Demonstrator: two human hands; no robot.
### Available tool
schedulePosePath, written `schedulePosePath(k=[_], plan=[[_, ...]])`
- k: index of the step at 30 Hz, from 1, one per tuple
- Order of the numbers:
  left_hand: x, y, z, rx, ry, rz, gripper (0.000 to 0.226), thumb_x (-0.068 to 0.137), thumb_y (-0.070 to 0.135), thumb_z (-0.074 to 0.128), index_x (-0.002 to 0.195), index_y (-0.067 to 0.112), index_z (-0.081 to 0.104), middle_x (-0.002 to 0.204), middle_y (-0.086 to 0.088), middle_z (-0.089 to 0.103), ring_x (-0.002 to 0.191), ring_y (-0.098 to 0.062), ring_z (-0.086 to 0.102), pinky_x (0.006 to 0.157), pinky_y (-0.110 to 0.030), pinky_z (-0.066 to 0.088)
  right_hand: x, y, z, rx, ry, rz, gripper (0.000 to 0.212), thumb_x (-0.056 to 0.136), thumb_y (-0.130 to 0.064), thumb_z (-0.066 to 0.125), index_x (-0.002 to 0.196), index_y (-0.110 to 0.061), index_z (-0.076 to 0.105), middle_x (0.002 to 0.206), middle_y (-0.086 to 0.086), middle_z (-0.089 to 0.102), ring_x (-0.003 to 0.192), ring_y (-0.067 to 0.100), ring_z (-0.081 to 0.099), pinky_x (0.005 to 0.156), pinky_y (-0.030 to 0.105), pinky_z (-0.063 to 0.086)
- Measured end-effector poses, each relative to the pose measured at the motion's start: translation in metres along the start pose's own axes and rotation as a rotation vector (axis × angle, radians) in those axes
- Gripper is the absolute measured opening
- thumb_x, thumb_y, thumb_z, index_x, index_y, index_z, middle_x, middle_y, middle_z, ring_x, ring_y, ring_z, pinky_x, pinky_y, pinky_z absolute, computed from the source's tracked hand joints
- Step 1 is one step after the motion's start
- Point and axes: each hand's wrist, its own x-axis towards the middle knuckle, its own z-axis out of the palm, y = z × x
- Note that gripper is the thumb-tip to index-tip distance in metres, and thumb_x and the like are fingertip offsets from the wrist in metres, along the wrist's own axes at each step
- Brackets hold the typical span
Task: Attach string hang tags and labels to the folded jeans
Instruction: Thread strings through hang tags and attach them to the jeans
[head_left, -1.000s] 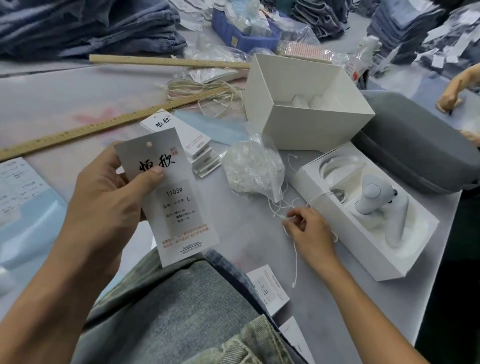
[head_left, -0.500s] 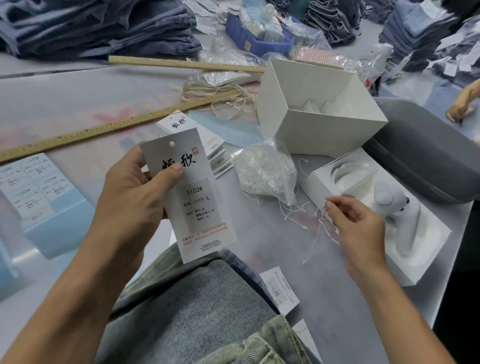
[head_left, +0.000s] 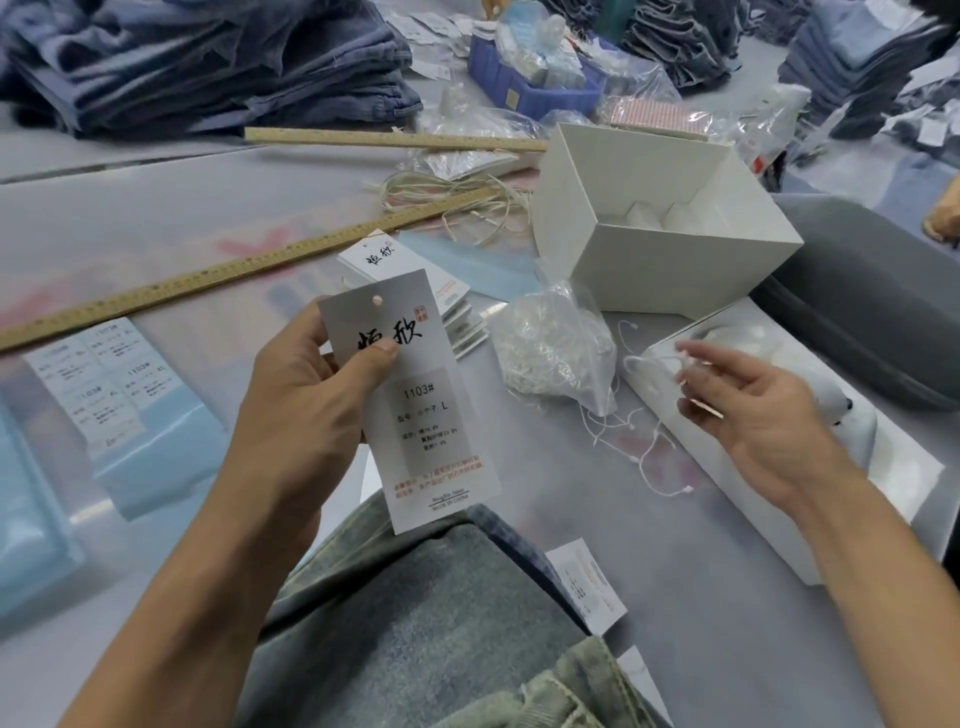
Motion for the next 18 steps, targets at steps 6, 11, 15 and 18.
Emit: schedulePosePath(k=[6,11,15,18], plan=[[-0.001,0.001,0.001,-0.011,-0.016,-0.009,0.023,0.101,0.012,0.057,0.112,0.028,0.068,0.099,0.005,0.078,0.088,-0.020,0.072,0.086,-0.061,0.055,-0.003,-0.028,-0.009,0.010,-0.023,-0.111,0.017,0.072,-0.020,0.079,0.089,-0.016,0.081,0.083,0.003,0.075,0.075,0.014,0.065,0.078,0.021,0.056],[-0.001,0.001,0.000,-0.014,-0.035,0.001,0.023,0.101,0.012,0.057,0.115,0.026,0.068,0.098,0.003,0.079,0.088,-0.021,0.074,0.084,-0.060,0.057,-0.012,-0.052,0.007,-0.154,-0.097,-0.214,0.010,0.076,-0.024,0.077,0.085,-0.022,0.079,0.083,-0.002,0.075,0.078,0.008,0.069,0.074,0.017,0.056],[-0.001,0.001,0.000,0.000,-0.043,0.006,0.022,0.101,0.013,0.056,0.114,0.026,0.069,0.096,0.004,0.079,0.088,-0.024,0.073,0.081,-0.063,0.056,-0.015,-0.050,0.027,-0.045,-0.122,-0.189,0.008,0.086,-0.015,0.063,0.091,-0.015,0.070,0.090,0.005,0.073,0.088,0.018,0.068,0.086,0.032,0.058],[0.000,-0.001,0.001,0.000,-0.022,0.011,0.021,0.103,0.019,0.054,0.110,0.030,0.070,0.093,0.006,0.078,0.077,-0.013,0.072,0.068,-0.051,0.059,-0.027,-0.049,0.047,0.034,-0.125,-0.210,0.009,0.083,-0.017,0.065,0.089,-0.014,0.072,0.081,0.005,0.070,0.079,0.020,0.066,0.084,0.034,0.058]])
